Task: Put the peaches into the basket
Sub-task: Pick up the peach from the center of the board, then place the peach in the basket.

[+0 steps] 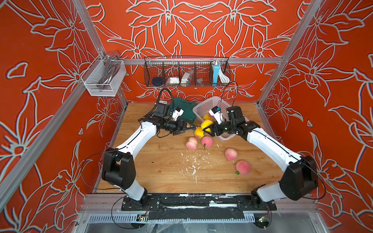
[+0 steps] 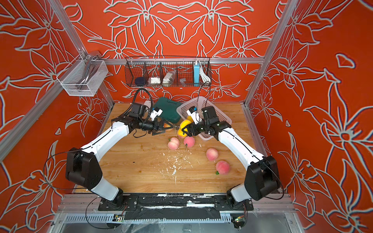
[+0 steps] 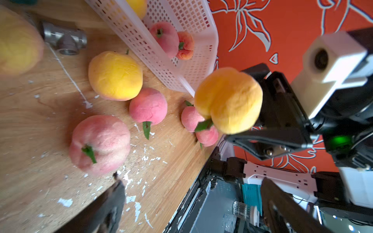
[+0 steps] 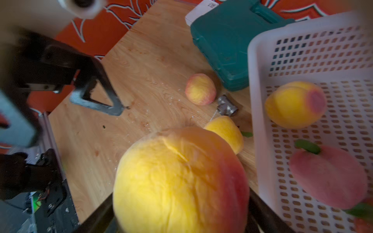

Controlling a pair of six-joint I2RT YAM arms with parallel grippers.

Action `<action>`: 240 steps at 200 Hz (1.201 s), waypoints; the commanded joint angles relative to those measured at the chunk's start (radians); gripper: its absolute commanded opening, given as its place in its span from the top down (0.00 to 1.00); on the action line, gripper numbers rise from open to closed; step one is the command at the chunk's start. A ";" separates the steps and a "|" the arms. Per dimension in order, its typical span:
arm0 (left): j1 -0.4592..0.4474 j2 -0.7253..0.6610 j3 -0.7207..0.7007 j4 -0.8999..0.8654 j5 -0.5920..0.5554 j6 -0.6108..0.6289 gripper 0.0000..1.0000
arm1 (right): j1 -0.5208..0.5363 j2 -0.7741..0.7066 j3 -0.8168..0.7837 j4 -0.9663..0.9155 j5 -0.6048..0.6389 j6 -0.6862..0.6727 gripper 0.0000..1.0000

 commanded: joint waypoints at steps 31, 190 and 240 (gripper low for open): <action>0.005 -0.055 -0.020 -0.030 -0.005 0.021 0.04 | -0.004 -0.148 -0.106 0.020 -0.004 0.006 0.03; 0.005 -0.014 -0.023 -0.053 -0.066 0.019 0.03 | 0.090 -0.937 -0.903 0.131 -0.007 -0.032 0.03; 0.005 0.095 0.027 -0.026 -0.075 -0.009 0.03 | 0.169 -1.173 -1.024 0.110 -0.087 -0.057 0.01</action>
